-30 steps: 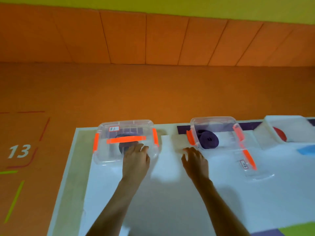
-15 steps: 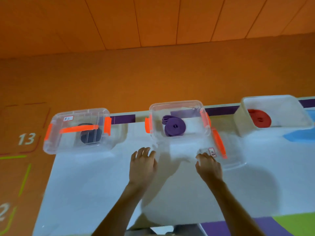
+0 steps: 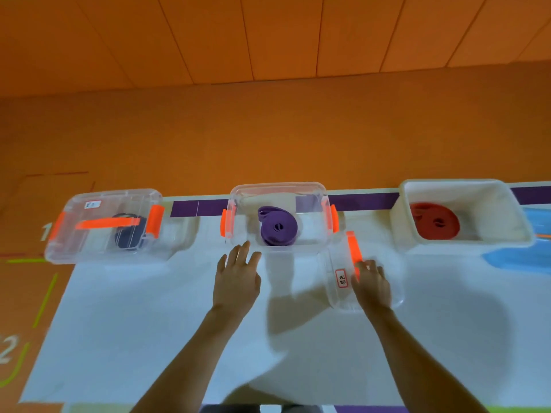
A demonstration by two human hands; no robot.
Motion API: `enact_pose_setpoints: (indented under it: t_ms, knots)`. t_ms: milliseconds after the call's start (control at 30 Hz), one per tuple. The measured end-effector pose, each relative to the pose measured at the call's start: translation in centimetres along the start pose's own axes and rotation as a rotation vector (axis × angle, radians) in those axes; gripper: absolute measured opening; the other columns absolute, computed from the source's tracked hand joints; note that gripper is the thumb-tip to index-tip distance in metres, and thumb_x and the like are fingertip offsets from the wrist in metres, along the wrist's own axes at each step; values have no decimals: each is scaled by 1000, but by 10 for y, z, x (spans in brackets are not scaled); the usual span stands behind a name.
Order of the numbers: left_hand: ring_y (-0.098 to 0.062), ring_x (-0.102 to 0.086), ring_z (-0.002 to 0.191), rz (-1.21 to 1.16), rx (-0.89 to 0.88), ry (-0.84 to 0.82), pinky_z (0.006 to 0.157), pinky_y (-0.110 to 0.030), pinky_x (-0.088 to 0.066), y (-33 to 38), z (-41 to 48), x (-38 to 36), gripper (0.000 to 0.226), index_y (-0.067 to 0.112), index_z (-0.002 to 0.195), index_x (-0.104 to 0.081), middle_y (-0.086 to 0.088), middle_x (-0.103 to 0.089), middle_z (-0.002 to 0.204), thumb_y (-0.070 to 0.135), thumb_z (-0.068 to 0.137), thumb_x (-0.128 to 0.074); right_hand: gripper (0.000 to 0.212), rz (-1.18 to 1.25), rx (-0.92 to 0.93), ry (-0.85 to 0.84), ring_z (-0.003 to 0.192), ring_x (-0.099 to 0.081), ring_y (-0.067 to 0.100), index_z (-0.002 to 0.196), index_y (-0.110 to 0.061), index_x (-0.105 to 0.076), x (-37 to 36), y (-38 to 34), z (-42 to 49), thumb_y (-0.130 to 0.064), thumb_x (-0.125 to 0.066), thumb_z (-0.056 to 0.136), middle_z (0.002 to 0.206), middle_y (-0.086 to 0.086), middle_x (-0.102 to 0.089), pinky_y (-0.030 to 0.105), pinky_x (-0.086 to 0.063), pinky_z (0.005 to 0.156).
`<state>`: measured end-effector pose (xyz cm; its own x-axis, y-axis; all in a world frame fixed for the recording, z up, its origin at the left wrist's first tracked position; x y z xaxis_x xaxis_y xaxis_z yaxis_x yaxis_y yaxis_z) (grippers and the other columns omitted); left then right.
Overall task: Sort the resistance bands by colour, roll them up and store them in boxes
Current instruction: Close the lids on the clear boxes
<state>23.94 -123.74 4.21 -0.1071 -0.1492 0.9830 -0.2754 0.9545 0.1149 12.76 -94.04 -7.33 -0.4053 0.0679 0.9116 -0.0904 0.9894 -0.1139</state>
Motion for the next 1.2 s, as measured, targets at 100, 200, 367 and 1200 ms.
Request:
enact_pose_setpoints:
  t_ms: [100,200,367,1200]
  knots:
    - [-32,-50,146,-30,6,-6,117,-49,-45,3,4,-6,41,11,134,-68,-13,-56,154,7,93,-67,32,103,-99,47,116,-60,32,135,-12,-58,0,5,11,-18,-52,104,131,13,-55,44,-58,90]
    - [-32,-47,148,-36,12,7,117,-50,-45,5,4,-12,41,11,134,-67,-12,-54,156,8,93,-68,39,271,-212,61,109,-64,39,131,-5,-54,-1,13,20,-16,-62,95,121,19,-61,46,-56,88]
    - [-25,-24,161,-76,0,3,126,-40,-33,4,1,-21,50,15,152,-51,-6,-31,171,14,102,-56,64,326,-235,17,109,-66,43,135,1,-45,-4,18,22,-21,-77,84,118,21,-65,48,-57,89]
    - [-22,-21,161,-252,-105,31,112,-34,-51,-7,-10,-30,68,14,161,-39,-3,-27,173,6,98,-63,39,382,-165,250,91,-69,35,111,-19,-67,111,13,-92,-17,-73,73,101,5,-70,37,-50,74]
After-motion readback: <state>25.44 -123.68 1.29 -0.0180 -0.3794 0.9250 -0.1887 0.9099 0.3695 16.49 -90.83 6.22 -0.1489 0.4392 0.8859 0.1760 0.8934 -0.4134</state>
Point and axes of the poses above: each hand's wrist, its own z-axis towards the middle knuckle, its own x-axis out of the back of the hand, y = z × x, the point moved 9 cm from there along z, towards the middle knuckle
